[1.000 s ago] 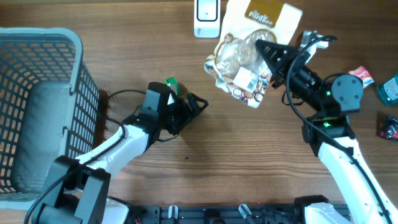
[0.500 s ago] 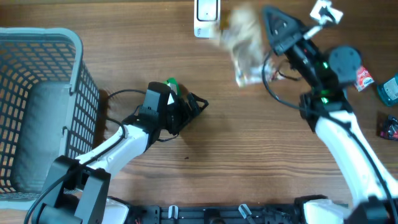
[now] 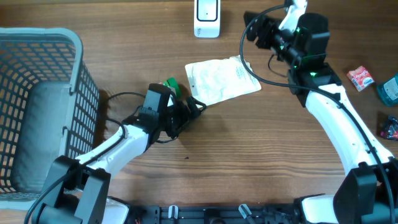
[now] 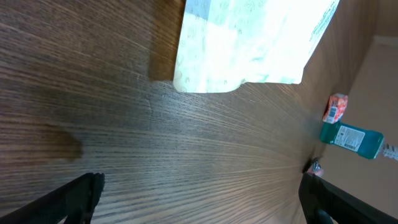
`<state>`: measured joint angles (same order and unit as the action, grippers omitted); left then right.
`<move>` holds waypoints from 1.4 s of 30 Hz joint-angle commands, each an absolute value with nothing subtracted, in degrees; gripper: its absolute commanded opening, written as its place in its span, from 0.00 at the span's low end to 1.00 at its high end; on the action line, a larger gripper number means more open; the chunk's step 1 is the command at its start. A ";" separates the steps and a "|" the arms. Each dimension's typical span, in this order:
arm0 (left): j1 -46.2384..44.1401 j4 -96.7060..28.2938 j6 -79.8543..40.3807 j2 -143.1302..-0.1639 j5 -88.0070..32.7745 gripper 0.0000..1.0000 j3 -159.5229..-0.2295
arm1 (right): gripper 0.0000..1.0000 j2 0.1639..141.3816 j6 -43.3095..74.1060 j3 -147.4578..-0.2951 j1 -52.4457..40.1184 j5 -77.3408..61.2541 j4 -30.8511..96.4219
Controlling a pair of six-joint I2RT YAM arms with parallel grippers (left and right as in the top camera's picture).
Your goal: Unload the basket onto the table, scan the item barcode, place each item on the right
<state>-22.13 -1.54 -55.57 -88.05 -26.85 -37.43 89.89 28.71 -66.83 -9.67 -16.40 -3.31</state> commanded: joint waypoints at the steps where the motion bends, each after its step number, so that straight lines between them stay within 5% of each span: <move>1: -22.02 -1.52 -54.39 -87.42 -24.93 1.00 -37.08 | 0.85 87.61 26.59 -67.94 -9.67 -11.86 3.27; 8: -22.02 -1.54 -54.39 -87.42 -24.40 1.00 -37.08 | 0.97 88.03 44.77 -67.51 -9.76 -12.36 23.75; 14: -22.00 -1.54 -54.39 -87.42 -23.53 1.00 -37.08 | 1.00 88.07 50.13 -60.23 -9.80 -18.96 26.35; 18: -22.02 -1.58 -54.37 -87.42 -22.81 1.00 -37.08 | 1.00 88.07 55.75 -50.37 -10.83 -20.29 18.92; 25: -22.02 -1.85 -54.19 -87.42 -21.96 1.00 -37.08 | 1.00 88.07 71.26 -31.24 -20.62 -16.08 -12.58; 36: -22.00 -4.67 -54.19 -87.42 -21.93 1.00 -37.08 | 1.00 93.58 90.80 -29.12 -31.33 0.38 -17.34; 42: -21.98 -7.33 -52.75 -87.37 -19.18 1.00 -37.08 | 1.00 103.04 93.36 -29.28 -31.88 1.28 -30.22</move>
<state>-22.13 -6.76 -55.46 -88.05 -21.63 -37.43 95.64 88.49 -30.39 -31.70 -2.39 -27.86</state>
